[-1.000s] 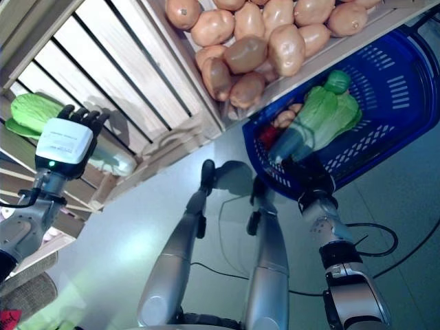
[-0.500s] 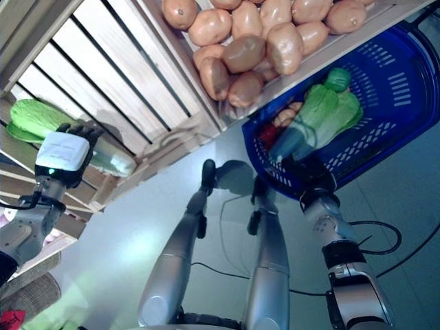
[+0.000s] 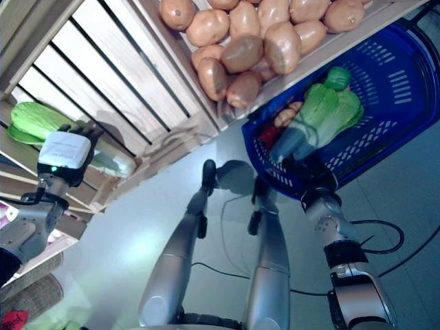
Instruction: Put vegetables into the basket
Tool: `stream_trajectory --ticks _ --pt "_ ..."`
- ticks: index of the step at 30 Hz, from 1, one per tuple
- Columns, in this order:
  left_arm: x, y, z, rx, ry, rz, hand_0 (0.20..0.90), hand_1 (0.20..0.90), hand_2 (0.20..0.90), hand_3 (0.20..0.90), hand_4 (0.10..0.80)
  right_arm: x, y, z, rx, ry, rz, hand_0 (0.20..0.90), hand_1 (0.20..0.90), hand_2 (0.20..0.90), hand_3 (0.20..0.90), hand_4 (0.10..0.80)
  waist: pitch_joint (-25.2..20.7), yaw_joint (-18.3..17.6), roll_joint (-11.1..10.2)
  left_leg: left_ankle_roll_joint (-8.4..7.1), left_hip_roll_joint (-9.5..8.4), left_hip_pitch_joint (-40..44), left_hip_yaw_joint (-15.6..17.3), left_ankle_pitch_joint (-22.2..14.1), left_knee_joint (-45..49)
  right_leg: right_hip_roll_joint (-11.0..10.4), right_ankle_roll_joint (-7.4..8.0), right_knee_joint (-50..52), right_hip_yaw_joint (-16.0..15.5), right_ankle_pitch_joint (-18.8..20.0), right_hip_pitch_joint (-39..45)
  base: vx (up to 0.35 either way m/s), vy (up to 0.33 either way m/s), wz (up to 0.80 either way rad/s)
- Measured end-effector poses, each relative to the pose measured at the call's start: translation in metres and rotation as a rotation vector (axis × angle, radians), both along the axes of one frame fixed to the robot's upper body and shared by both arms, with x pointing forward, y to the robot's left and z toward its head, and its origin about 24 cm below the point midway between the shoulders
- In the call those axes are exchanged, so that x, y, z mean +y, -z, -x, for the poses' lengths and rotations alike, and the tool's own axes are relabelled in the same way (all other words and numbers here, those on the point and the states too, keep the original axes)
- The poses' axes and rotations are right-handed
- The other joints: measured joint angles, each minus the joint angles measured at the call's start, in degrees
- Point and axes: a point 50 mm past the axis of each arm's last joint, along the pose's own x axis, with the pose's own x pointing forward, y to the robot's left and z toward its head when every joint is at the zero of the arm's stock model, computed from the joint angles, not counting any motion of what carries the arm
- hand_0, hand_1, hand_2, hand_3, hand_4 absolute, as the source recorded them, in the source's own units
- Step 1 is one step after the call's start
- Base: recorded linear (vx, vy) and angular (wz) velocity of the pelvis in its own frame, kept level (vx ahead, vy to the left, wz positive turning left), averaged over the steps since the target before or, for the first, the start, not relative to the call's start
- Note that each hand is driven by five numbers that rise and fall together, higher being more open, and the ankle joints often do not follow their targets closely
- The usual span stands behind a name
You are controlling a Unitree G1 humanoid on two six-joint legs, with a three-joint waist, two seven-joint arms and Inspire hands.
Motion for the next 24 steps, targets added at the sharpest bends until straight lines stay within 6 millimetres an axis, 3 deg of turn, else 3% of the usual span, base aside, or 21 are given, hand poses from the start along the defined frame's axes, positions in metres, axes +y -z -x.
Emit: stream_trajectory --ticks 14,24 --pt "0.005 0.038 0.003 -0.237 0.001 -0.006 0.9 0.9 0.9 0.9 0.8 0.003 -0.005 -0.005 0.002 -0.027 0.027 0.9 0.9 0.9 0.9 0.8 0.02 -1.28 -0.16 -0.26 0.51 -0.91 0.01 -0.15 0.21 0.52 0.48 -0.72 -0.04 0.28 -0.31 0.0 0.0 0.0" --pt "0.007 0.044 0.008 -0.345 0.005 -0.032 0.9 0.9 0.9 0.9 0.8 0.006 -0.01 -0.009 0.003 -0.036 0.052 0.9 0.9 0.9 0.9 0.8 0.02 -1.59 -1.8 0.13 0.53 -2.4 0.0 -0.06 0.5 0.53 0.72 -0.88 0.08 0.62 -1.56 0.003 0.007 0.0"
